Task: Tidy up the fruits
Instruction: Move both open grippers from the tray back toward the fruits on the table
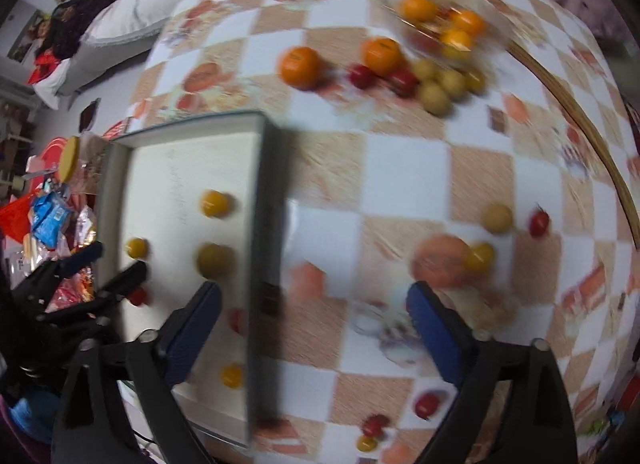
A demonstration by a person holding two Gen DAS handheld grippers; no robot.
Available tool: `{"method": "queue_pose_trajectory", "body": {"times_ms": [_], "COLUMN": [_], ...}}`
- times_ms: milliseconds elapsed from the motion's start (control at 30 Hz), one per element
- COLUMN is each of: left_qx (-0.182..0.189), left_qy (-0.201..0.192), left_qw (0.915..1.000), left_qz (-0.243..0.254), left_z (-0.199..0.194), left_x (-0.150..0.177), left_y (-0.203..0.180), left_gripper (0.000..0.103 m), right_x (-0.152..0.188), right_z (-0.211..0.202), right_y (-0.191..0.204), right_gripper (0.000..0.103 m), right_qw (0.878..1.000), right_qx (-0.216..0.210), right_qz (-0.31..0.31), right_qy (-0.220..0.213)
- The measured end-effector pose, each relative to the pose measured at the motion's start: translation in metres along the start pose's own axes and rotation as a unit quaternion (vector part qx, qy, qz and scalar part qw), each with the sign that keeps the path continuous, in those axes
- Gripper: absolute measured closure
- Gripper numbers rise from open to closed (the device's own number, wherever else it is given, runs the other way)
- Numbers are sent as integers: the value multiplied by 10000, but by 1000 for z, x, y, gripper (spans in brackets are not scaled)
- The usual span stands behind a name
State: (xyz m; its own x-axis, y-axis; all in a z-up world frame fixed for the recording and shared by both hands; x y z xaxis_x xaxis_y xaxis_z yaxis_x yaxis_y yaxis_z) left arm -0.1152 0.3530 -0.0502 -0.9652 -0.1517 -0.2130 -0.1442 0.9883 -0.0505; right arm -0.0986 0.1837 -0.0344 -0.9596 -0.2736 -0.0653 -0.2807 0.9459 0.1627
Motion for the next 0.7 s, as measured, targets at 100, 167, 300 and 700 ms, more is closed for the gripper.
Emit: {"method": "queue_pose_trajectory", "body": {"times_ms": [100,167,300,700], "left_qx": [30,48,124,426], "left_qy": [-8,-5,-9,150], "left_qw": [9998,9995,9983,9896], "left_qz": [177,307,562,1363], "left_z": [-7,-10,-13,9], "left_x": [3,4,4,-2], "left_y": [-20,-37,-69,-188], "left_gripper": [23,23,23,23], "right_x": [20,35,61,96], "right_z": [1,5,15,23], "right_y": [-45,-76,-127,-172], "right_gripper": [0,0,0,0], "right_qw": [9990,9969,9916,9895], "right_qx": [237,395,702,764], "right_qz": [372,651,1018,1115], "right_qy": [88,177,381,511]}}
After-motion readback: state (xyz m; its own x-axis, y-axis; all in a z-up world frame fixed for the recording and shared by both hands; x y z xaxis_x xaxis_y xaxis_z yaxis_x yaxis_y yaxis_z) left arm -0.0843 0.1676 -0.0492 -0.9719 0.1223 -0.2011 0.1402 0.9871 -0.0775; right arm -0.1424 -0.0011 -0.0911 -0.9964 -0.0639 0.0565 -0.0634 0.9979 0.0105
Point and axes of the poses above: each gripper's, at about its wrist camera, not at the fingertips, and z roughly the way its jaws point, y to its left, x to its underside, the point moved 10 cm from there along z, roughly the way its jaws point, and after that the axes turned 2 degrees about -z, right-handed, at the moved point
